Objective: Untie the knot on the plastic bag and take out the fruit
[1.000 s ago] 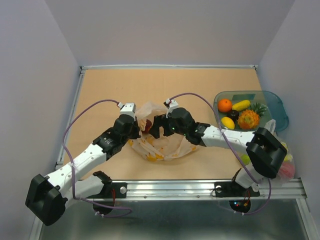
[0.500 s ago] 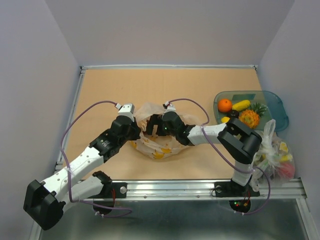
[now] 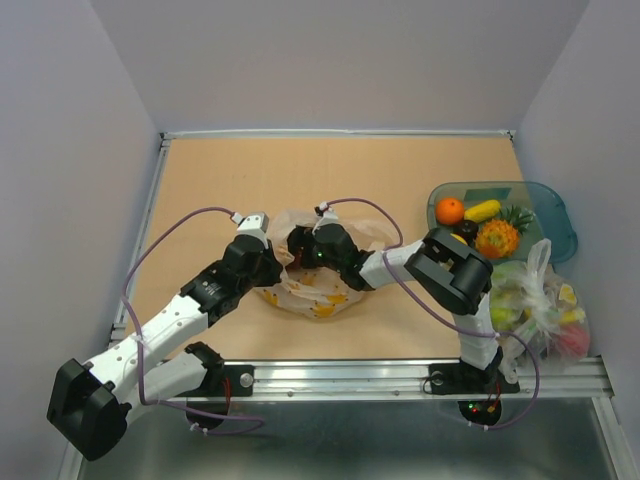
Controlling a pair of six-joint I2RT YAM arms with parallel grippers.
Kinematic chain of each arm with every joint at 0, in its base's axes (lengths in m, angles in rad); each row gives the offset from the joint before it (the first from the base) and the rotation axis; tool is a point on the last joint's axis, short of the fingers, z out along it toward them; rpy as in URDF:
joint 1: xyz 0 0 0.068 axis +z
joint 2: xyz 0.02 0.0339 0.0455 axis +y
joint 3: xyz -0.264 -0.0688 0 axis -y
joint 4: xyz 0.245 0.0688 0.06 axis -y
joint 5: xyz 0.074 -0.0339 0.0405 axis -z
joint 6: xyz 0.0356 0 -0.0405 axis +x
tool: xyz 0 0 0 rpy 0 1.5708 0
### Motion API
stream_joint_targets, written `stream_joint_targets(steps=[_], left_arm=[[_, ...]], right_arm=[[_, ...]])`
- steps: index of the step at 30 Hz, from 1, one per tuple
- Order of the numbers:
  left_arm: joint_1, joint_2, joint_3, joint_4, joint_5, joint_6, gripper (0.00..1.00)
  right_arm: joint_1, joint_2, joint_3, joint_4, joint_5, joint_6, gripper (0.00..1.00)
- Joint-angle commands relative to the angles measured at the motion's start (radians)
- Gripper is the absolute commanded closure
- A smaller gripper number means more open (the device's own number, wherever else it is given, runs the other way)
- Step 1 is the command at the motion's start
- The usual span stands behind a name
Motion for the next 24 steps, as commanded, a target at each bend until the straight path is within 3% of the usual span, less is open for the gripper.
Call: stream_joint_targets(steps=[1, 4, 5, 8, 14, 24], left_arm=[[0.001, -0.014, -0.010, -0.006, 0.015, -0.021, 1.00], [0.001, -0.022, -0.017, -0.011, -0.002, -0.035, 1.00], [0.001, -0.025, -0.021, -0.011, -0.015, -0.044, 1.00], [0.001, -0.020, -0.022, -0.015, -0.043, -0.053, 1.00], [0.004, 0.014, 0.002, -0.043, -0.140, -0.064, 1.00], [0.057, 0.084, 0.062, -0.022, -0.270, -0.001, 1.00]], right_arm=[[0.003, 0.026, 0.054, 0.101, -0.025, 0.015, 0.23], [0.003, 0.009, 0.026, 0.120, -0.026, 0.001, 0.49], [0.003, -0.011, 0.020, 0.118, -0.031, -0.008, 0.64], [0.003, -0.051, -0.026, 0.118, -0.031, -0.040, 0.85], [0.003, -0.199, -0.147, 0.045, -0.019, -0.120, 0.94], [0.005, -0.480, -0.182, -0.373, -0.034, -0.329, 0.96]])
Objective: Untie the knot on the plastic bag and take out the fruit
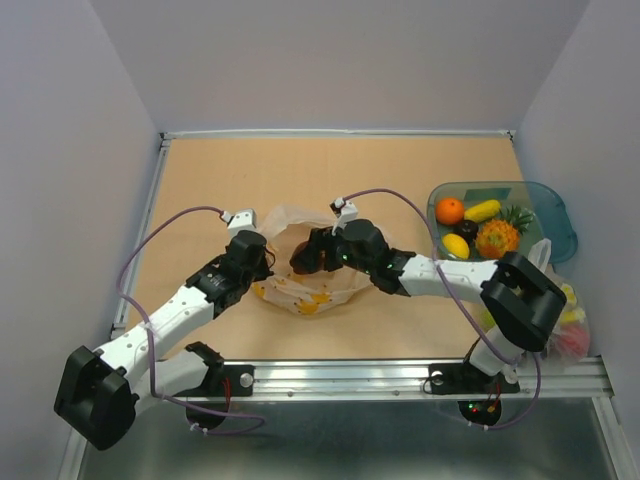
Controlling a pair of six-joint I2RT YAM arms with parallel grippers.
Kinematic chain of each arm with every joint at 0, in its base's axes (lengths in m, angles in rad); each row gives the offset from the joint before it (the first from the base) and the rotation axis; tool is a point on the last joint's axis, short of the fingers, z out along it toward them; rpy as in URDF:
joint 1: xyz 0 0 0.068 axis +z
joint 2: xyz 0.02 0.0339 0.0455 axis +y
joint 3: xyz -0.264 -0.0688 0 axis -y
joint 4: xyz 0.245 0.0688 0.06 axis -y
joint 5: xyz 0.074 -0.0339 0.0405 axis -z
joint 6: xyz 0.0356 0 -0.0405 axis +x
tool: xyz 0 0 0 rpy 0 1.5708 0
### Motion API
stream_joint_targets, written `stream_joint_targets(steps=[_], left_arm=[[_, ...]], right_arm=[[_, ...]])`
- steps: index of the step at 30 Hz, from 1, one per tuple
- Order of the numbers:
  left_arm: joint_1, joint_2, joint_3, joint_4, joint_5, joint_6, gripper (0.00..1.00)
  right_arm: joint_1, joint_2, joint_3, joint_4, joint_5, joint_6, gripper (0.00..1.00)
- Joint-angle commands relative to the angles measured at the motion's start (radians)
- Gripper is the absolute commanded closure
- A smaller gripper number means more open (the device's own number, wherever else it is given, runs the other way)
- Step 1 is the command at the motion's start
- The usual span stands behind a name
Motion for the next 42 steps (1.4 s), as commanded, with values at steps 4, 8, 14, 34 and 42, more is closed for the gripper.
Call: stream_joint_targets(steps=[4, 8, 14, 34, 42], left_arm=[[0.030, 0.035, 0.046, 0.037, -0.151, 0.062, 1.00], [0.040, 0.032, 0.043, 0.049, -0.154, 0.058, 1.00], [0.047, 0.032, 0.043, 0.052, -0.145, 0.050, 1.00], [0.047, -0.035, 0.032, 0.050, -0.154, 0.033, 1.00], [0.047, -0.046, 0.035, 0.050, -0.162, 0.033, 1.00]], right_arm=[[0.003, -0.230, -0.061, -0.275, 0.091, -0.215, 0.97], [0.002, -0.363, -0.044, -0.457, 0.328, -0.271, 0.99], [-0.136, -0.465, 0.016, -0.597, 0.565, -0.369, 0.99], [-0.986, -0.231, 0.208, -0.599, 0.345, -0.252, 0.82], [-0.991, -0.226, 0.202, -0.602, 0.417, -0.252, 0.00]])
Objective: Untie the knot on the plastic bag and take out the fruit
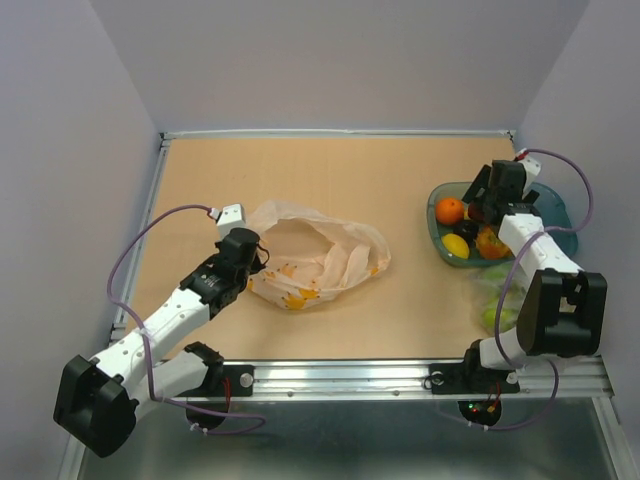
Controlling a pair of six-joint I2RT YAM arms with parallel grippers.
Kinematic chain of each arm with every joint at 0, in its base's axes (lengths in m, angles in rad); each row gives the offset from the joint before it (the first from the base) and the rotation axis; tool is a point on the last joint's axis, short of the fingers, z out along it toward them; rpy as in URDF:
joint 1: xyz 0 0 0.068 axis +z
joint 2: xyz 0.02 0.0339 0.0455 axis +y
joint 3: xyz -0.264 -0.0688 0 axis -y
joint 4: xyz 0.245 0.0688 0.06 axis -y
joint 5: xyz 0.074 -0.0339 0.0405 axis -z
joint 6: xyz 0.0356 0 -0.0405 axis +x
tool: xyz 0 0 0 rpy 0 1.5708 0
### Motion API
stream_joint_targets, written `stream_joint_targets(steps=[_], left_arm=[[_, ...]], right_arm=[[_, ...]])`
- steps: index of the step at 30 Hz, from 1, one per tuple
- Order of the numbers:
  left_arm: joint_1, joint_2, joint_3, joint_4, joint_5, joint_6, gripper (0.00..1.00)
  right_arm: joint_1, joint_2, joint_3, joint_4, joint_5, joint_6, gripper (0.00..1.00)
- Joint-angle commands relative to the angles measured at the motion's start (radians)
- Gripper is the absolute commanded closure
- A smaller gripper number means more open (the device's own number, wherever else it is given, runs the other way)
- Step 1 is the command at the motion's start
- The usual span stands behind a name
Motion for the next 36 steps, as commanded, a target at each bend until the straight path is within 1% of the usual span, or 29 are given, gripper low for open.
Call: stream_joint_targets(steps=[1, 5, 8, 9, 13, 14, 15, 18, 21, 25, 27, 29, 31, 32, 34, 35, 36], left_arm=[[0.002, -0.030, 0.023, 0.026, -0.035, -0.002, 1.00], [0.004, -0.038, 0.023, 0.026, -0.039, -0.003, 1.00], [0.004, -0.053, 0.022, 0.023, -0.051, -0.006, 1.00], [0.002, -0.056, 0.022, 0.025, -0.059, -0.008, 1.00], [0.021, -0.090, 0.038, 0.037, -0.101, 0.006, 1.00], [0.025, -0.102, 0.062, 0.039, -0.114, 0.010, 1.00], [0.033, -0.107, 0.081, 0.039, -0.121, 0.015, 1.00], [0.047, -0.125, 0.163, 0.037, -0.140, 0.026, 1.00], [0.056, -0.156, 0.213, 0.034, -0.171, 0.023, 1.00], [0.067, -0.185, 0.219, 0.002, -0.235, 0.001, 1.00], [0.076, -0.187, 0.201, -0.048, -0.269, -0.046, 0.99], [0.080, -0.196, 0.179, -0.076, -0.279, -0.089, 0.95], [0.084, -0.214, 0.135, -0.093, -0.271, -0.120, 0.89], [0.085, -0.225, 0.119, -0.101, -0.268, -0.159, 0.81], [0.087, -0.233, 0.083, -0.125, -0.256, -0.196, 0.72], [0.090, -0.234, 0.073, -0.135, -0.251, -0.224, 0.63], [0.090, -0.240, 0.059, -0.142, -0.240, -0.235, 0.56]], right_arm=[[-0.003, -0.035, 0.064, 0.012, 0.038, -0.004, 0.00], [-0.001, -0.078, 0.059, 0.003, 0.005, -0.022, 0.00], [-0.001, -0.163, 0.065, -0.026, -0.027, -0.010, 0.00], [-0.001, -0.164, 0.065, -0.031, -0.042, -0.004, 0.00], [-0.001, -0.316, 0.070, -0.046, -0.185, 0.036, 0.00], [-0.003, -0.343, 0.071, -0.049, -0.235, 0.039, 0.00], [-0.001, -0.392, 0.071, -0.049, -0.261, 0.038, 0.00], [-0.001, -0.466, 0.067, -0.051, -0.339, 0.041, 0.00], [0.002, -0.558, 0.050, -0.060, -0.384, 0.050, 0.00], [0.054, -0.635, 0.009, -0.072, -0.441, 0.081, 0.00], [0.086, -0.672, -0.014, -0.077, -0.461, 0.082, 0.00], [0.112, -0.698, -0.030, -0.080, -0.466, 0.072, 0.00], [0.140, -0.744, -0.050, -0.089, -0.464, 0.061, 0.00], [0.149, -0.759, -0.060, -0.095, -0.463, 0.053, 0.00], [0.172, -0.808, -0.062, -0.109, -0.461, 0.044, 0.00], [0.179, -0.825, -0.059, -0.121, -0.463, 0.036, 0.00], [0.186, -0.840, -0.054, -0.146, -0.466, 0.032, 0.00]])
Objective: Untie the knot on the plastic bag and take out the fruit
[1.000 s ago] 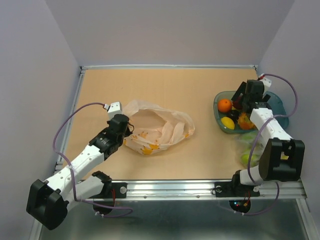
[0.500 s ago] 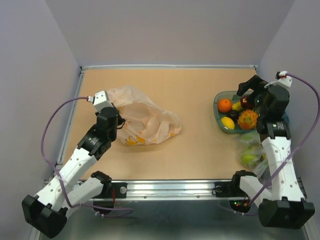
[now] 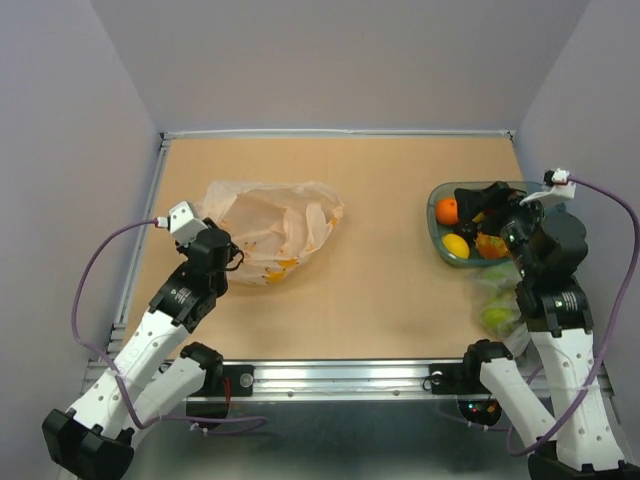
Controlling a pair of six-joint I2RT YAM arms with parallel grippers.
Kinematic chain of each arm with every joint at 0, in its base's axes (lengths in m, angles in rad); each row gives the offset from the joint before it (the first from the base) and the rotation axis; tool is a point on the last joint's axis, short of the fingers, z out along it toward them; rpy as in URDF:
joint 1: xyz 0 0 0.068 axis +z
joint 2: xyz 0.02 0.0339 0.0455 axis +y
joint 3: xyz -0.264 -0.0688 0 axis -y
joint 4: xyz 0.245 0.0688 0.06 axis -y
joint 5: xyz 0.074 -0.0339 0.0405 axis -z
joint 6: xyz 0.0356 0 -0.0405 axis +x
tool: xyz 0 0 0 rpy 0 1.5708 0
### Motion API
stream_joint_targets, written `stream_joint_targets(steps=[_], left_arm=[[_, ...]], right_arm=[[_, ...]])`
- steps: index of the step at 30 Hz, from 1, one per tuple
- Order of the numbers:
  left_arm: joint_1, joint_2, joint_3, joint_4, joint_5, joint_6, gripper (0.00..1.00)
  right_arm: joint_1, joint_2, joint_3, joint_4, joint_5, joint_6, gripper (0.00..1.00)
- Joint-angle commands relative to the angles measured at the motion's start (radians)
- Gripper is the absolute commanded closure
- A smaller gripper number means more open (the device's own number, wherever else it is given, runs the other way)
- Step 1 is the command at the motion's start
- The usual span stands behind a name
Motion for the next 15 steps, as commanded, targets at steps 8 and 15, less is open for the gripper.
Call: stream_joint_targets(steps=[8, 15], left_arm=[[0.008, -0.091, -0.022, -0.130, 0.038, -0.137, 0.11], [0.008, -0.166, 0.116, -0.277, 0.197, -0.064, 0.05]], right_arm=[[0.043, -0.304, -0.036, -0.107, -0.015, -0.074, 0.00], [0.084, -0.387, -0.002, -0.273, 0.091, -0.124, 0.00]])
